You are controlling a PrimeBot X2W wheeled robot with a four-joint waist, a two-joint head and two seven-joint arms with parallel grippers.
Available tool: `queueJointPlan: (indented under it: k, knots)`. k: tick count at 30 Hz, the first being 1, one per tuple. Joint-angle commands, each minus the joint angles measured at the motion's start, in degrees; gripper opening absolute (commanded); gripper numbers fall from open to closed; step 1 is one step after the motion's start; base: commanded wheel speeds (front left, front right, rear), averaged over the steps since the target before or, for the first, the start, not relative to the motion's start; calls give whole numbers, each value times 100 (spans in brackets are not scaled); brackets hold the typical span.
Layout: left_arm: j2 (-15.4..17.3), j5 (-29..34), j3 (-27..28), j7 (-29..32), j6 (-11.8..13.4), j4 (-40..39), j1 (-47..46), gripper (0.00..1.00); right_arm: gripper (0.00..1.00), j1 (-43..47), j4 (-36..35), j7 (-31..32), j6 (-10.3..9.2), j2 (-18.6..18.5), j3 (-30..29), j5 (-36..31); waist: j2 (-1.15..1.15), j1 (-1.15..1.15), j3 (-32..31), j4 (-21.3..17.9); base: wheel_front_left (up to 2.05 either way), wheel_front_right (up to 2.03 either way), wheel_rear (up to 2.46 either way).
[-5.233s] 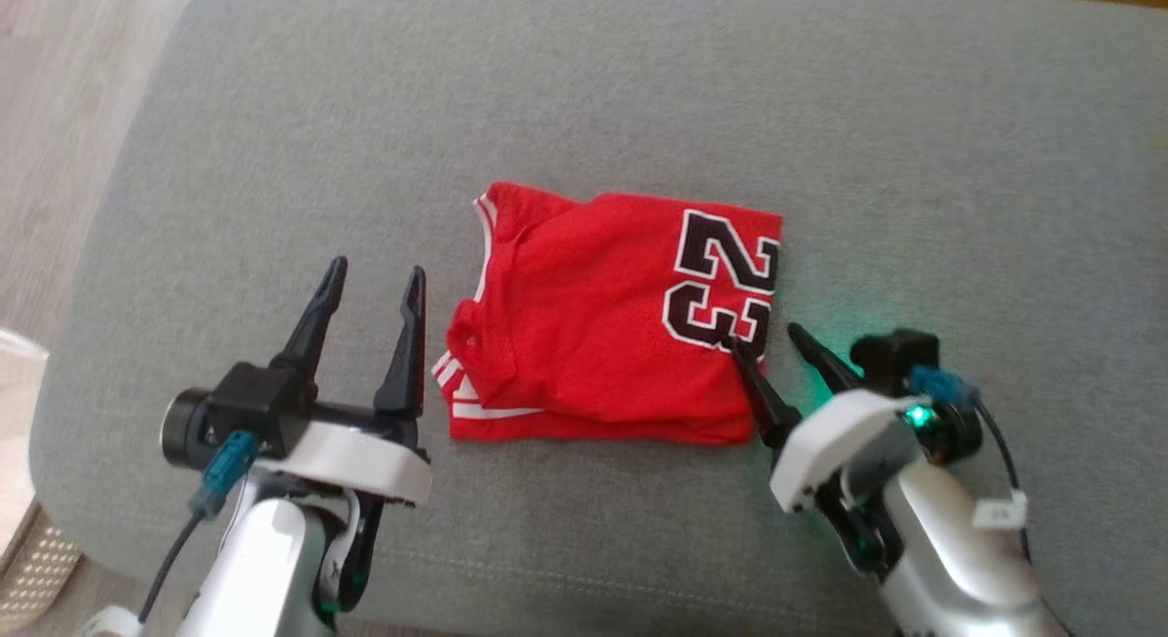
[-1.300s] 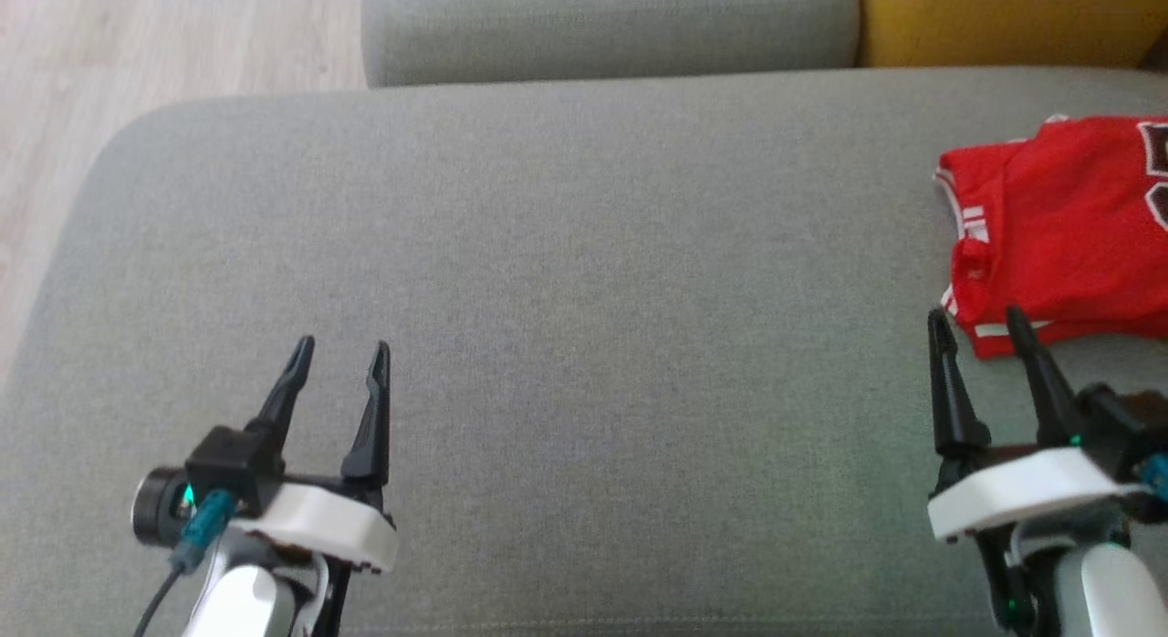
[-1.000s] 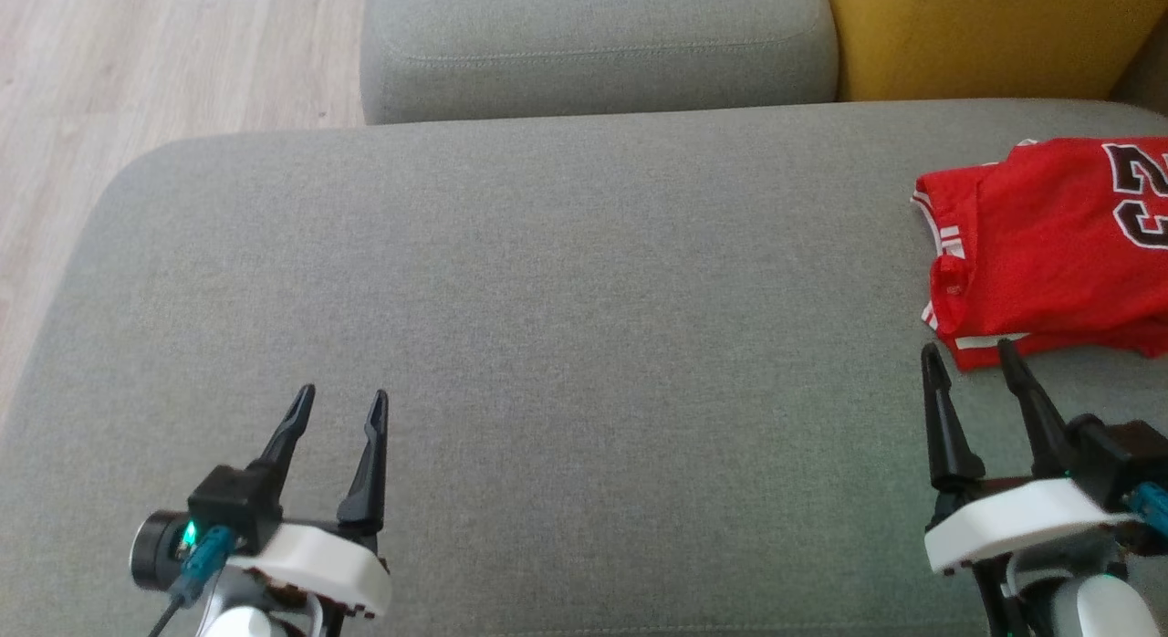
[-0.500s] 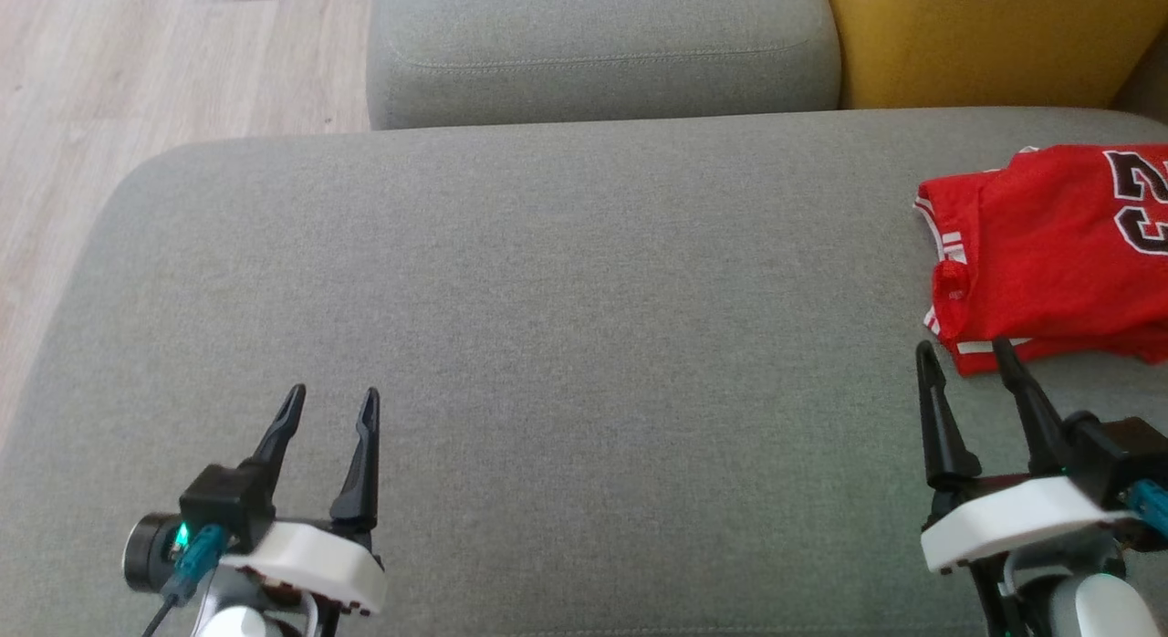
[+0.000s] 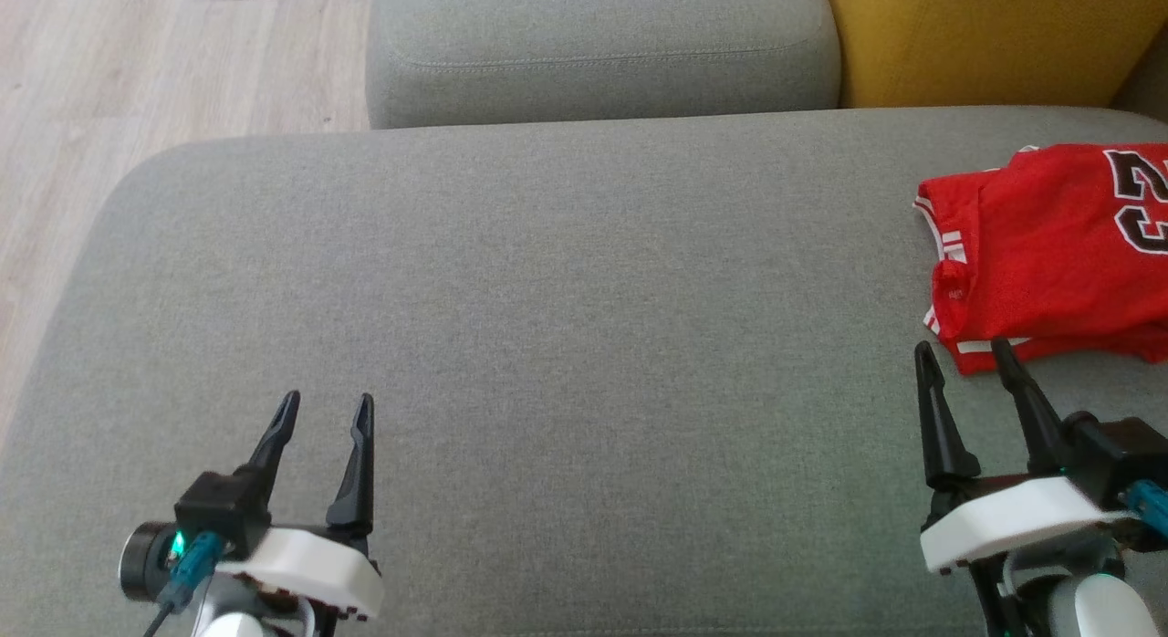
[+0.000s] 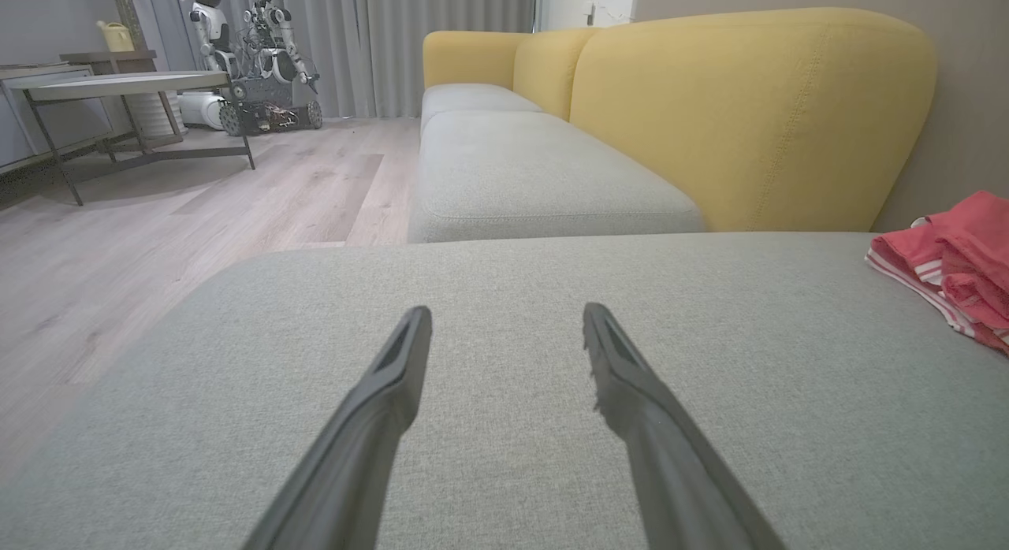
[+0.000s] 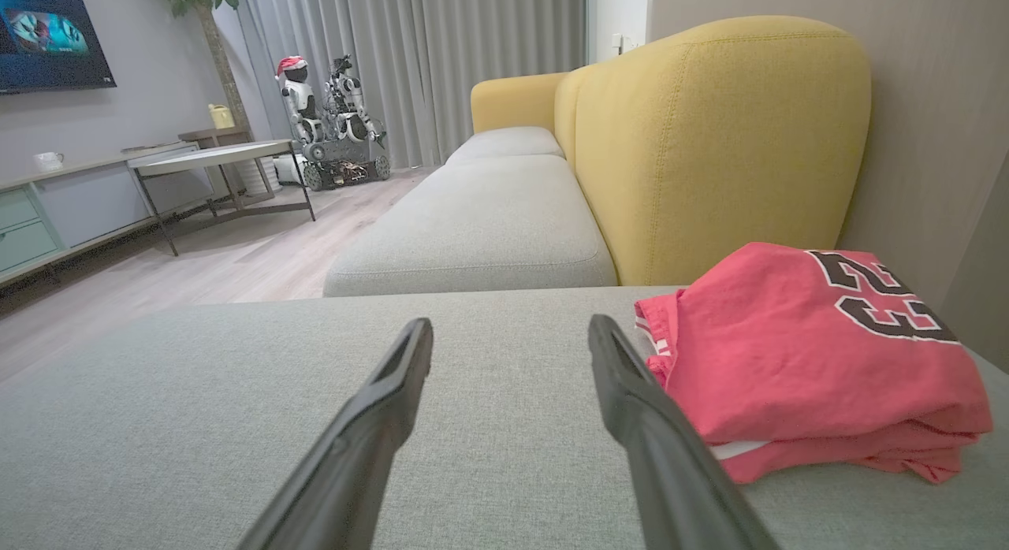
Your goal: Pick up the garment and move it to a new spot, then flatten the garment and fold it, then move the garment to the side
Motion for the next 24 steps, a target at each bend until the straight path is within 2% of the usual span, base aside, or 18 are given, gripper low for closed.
queueJointPlan:
  k: [1, 24]
  knots:
    - [135, -31, 207, -57, 36, -193, -241, 100, 100, -92, -194, 11, -4, -24, 126, 37, 0, 0, -8, 6, 0, 0, 0]
    - [198, -77, 145, -75, 97, -188, -261, 100, 100, -104, -129, 42, -4, -24, 123, 79, 0, 0, -33, 17, 0, 0, 0]
